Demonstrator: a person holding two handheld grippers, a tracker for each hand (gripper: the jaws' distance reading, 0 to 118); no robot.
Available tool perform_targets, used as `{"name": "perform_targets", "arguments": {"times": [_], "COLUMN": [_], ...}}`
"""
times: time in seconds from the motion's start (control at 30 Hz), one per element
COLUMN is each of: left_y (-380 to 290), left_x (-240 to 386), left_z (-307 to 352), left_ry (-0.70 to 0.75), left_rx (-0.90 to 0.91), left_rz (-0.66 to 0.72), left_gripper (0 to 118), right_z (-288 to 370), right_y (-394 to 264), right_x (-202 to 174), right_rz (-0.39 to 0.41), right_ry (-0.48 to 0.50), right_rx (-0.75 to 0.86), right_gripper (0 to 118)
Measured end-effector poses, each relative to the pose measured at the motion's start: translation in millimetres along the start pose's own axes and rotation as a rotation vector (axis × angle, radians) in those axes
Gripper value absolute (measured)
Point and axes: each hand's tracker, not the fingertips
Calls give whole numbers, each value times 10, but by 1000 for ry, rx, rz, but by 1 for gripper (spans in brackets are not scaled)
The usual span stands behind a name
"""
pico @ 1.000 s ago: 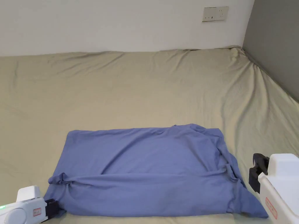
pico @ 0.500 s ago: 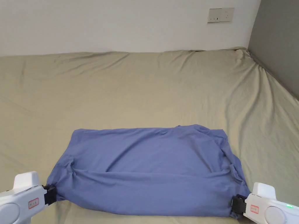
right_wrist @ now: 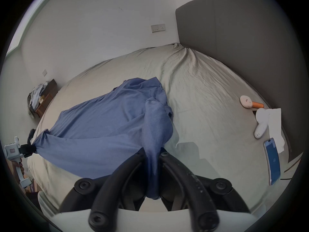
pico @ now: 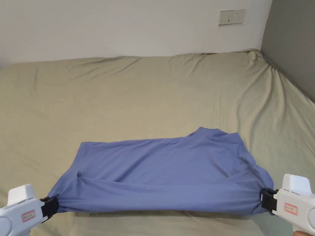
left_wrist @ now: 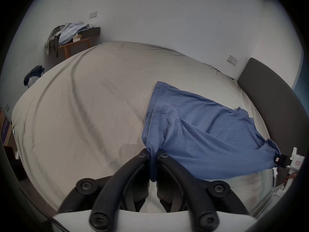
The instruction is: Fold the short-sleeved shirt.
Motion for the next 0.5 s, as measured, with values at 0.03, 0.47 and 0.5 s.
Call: {"name": "perform_targets", "arguments": {"times": [0.03, 0.47, 0.5], "left_y": [-101, -1080, -1042], "left_x": [-42, -225, -189], "left_z": [108, -93, -74], "left_ry": [-1, 153, 167], "left_rx": [-23, -217, -226], "left_rz": [15, -37, -41], "left_gripper": [6, 6, 6], "right_z": [54, -84, -12], "right_y": [-67, -1048, -1002], "right_x": [26, -2, -66], "right_rz": [2, 85, 94], "right_ry": [10, -100, -110], "right_rx": [-14, -163, -167], "right_gripper": [12, 13, 13]}}
